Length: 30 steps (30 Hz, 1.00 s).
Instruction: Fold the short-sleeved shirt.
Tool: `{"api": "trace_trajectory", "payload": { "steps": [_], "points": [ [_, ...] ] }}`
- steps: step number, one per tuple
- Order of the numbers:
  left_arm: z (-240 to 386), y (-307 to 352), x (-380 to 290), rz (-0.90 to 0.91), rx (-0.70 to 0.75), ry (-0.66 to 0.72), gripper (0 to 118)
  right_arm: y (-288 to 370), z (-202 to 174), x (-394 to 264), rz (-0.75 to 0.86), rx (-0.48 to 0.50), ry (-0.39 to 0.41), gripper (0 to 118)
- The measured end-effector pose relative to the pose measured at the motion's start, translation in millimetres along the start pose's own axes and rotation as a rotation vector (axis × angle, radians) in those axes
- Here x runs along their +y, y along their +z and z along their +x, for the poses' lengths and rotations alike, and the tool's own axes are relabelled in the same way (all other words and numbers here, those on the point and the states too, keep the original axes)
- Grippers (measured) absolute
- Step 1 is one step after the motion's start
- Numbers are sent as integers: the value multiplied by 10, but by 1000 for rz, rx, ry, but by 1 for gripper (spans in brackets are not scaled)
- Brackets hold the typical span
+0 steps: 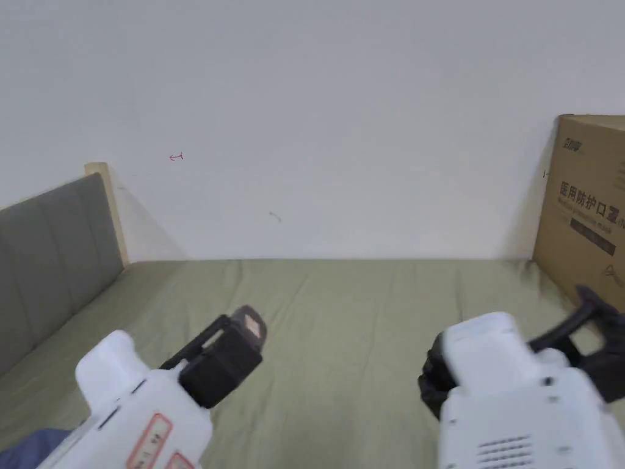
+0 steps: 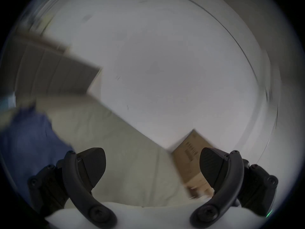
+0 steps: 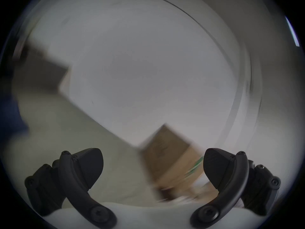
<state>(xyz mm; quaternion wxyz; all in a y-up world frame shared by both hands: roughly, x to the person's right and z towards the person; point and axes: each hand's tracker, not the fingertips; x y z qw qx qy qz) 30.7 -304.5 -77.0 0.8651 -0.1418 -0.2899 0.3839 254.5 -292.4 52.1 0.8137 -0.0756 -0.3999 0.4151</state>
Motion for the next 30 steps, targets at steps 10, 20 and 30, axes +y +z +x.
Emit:
{"api": "trace_trajectory", "payload": {
  "steps": [10,20,30],
  "points": [
    [-373,-46,-73,11,107,133,114,44,-486,-71,-55,249,7,118],
    [605,-19,-342,-53,176,-839,114,-263,41,-779,-419,404,-819,118],
    [707,24,-320,-10,178,-868,111,-57,363,-481,-184,249,-837,118]
  ]
}}
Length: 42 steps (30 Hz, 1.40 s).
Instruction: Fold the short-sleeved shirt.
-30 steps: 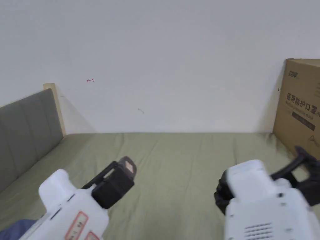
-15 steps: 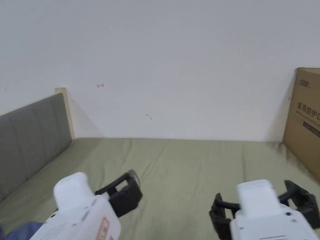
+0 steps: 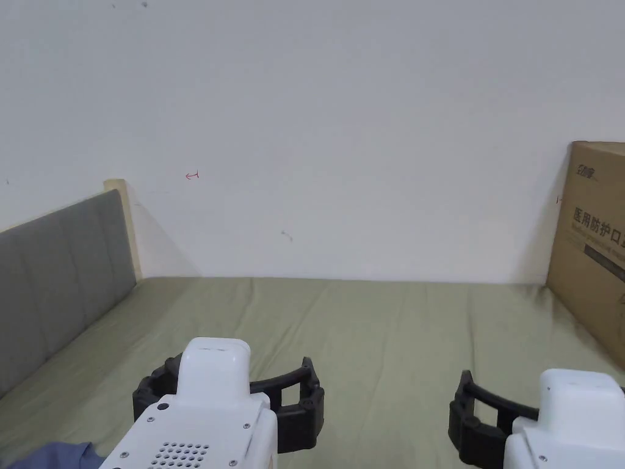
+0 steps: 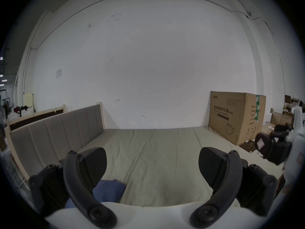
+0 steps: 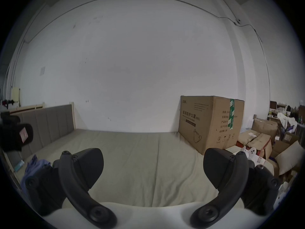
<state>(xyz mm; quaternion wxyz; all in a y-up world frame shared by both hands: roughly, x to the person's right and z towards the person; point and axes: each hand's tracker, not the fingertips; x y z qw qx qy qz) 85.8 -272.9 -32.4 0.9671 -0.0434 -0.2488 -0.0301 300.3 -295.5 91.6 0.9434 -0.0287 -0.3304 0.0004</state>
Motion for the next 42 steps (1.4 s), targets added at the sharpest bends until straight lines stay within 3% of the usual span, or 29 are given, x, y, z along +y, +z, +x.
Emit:
{"api": "trace_trajectory", "payload": {
  "steps": [2,3,4,5,6,8,12,15,27,32,35,40,42],
  "points": [
    [40,65,39,28,-13,-22,109,-11,8,54,-20,-40,-16,118],
    [36,90,33,35,-15,-29,93,-14,18,54,-38,-61,-12,118],
    [29,104,30,40,-19,-31,70,14,43,25,-20,-47,-11,116],
    [22,81,45,20,-22,-28,38,35,49,15,4,-53,-3,111],
    [-21,63,27,-2,-67,-20,3,58,38,23,12,-78,10,90],
    [-64,36,13,-21,-131,85,3,32,76,36,6,-86,17,27],
    [-98,68,-13,8,-26,105,0,32,215,52,18,-74,-52,14],
    [-136,49,15,1,-23,122,0,10,289,73,6,-68,-96,10],
    [-40,40,3,-13,-42,100,0,-28,187,26,-26,-20,18,9],
    [-145,57,43,-15,-18,89,0,-71,112,93,-18,-24,-20,9],
    [-325,141,72,-2,34,98,0,-109,-49,130,-21,55,-43,9],
    [-783,407,55,0,210,122,0,-177,-608,108,-50,295,-58,9],
    [-944,549,43,3,307,88,0,-146,-845,112,-44,438,-87,9]
  ]
}}
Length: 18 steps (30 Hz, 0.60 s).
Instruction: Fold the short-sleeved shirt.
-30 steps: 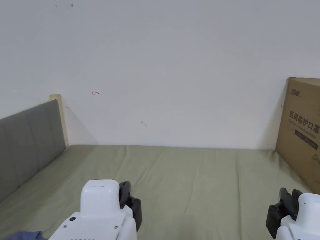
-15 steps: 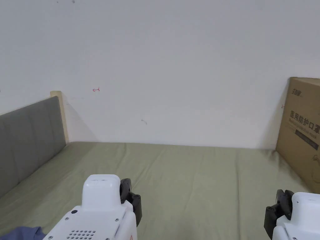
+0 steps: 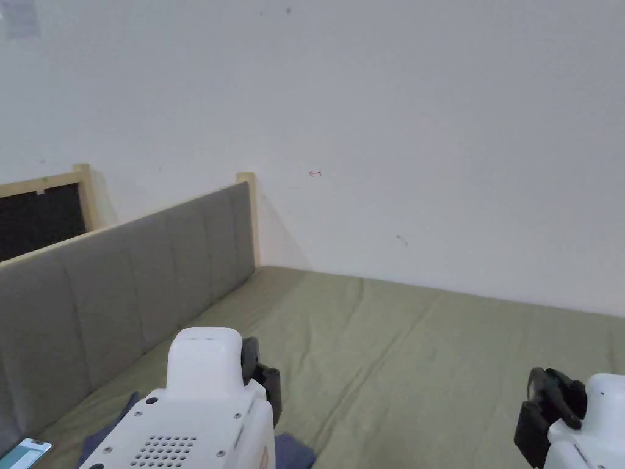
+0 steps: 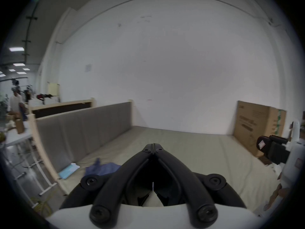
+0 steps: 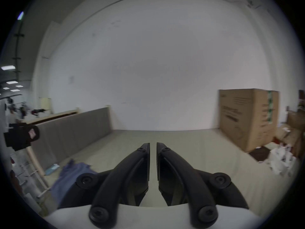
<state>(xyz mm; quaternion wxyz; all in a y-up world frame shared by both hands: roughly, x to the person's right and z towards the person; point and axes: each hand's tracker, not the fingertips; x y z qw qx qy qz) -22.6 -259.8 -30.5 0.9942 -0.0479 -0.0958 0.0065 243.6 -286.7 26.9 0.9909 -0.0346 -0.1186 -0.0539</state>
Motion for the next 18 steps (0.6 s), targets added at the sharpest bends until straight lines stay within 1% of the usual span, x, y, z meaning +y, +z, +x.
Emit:
{"api": "trace_trajectory", "payload": {
  "steps": [1,2,4,6,8,11,14,16,18],
  "points": [
    [-121,28,5,-2,53,-15,0,-38,-137,-3,7,35,-4,9],
    [-221,68,11,-8,87,-23,0,-60,-277,-13,23,48,2,9],
    [-430,170,6,-3,159,-11,0,-94,-521,-37,54,120,24,9],
    [-625,265,1,-5,213,15,0,-142,-733,-43,29,191,28,9],
    [-780,342,-4,-12,264,22,0,-203,-912,-63,-10,261,14,9],
    [-985,407,-24,-30,321,20,0,-249,-1107,-110,-53,334,-6,9],
    [-1124,433,-59,-43,359,40,0,-269,-1245,-157,-67,346,17,9],
    [-1197,392,-122,-62,379,49,0,-279,-1284,-195,-84,372,39,9],
    [-1262,277,-204,-133,371,50,0,-288,-1299,-234,-96,390,43,7]
  ]
}}
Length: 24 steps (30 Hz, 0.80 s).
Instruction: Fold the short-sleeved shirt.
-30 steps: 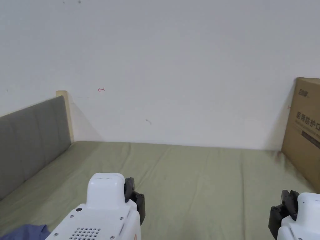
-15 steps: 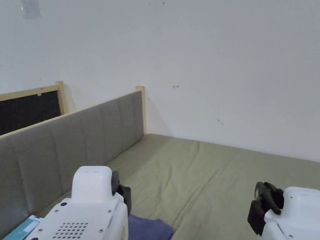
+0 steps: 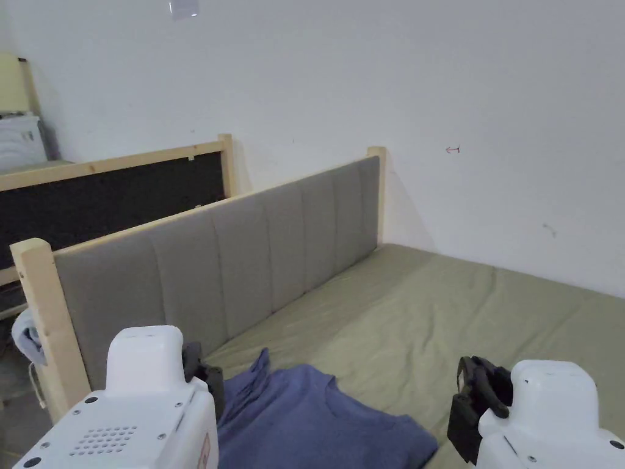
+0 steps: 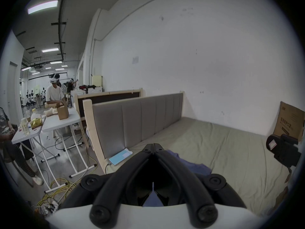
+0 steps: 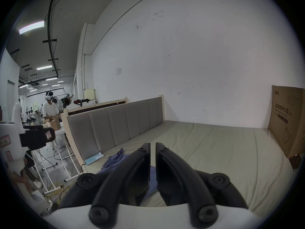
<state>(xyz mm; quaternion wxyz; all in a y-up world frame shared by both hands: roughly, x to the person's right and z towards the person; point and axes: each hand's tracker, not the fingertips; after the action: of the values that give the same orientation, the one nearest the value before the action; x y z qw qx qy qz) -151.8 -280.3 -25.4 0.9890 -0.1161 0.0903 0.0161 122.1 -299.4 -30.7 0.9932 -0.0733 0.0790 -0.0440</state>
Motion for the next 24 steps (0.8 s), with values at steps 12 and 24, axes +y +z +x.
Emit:
{"api": "trace_trajectory", "payload": {
  "steps": [12,24],
  "points": [
    [396,-1737,-911,-449,-164,-7,2,-304,210,-231,-117,-55,56,6],
    [1231,-2655,-2026,-823,-358,-94,107,-611,666,-649,-292,-168,27,6]
  ]
}}
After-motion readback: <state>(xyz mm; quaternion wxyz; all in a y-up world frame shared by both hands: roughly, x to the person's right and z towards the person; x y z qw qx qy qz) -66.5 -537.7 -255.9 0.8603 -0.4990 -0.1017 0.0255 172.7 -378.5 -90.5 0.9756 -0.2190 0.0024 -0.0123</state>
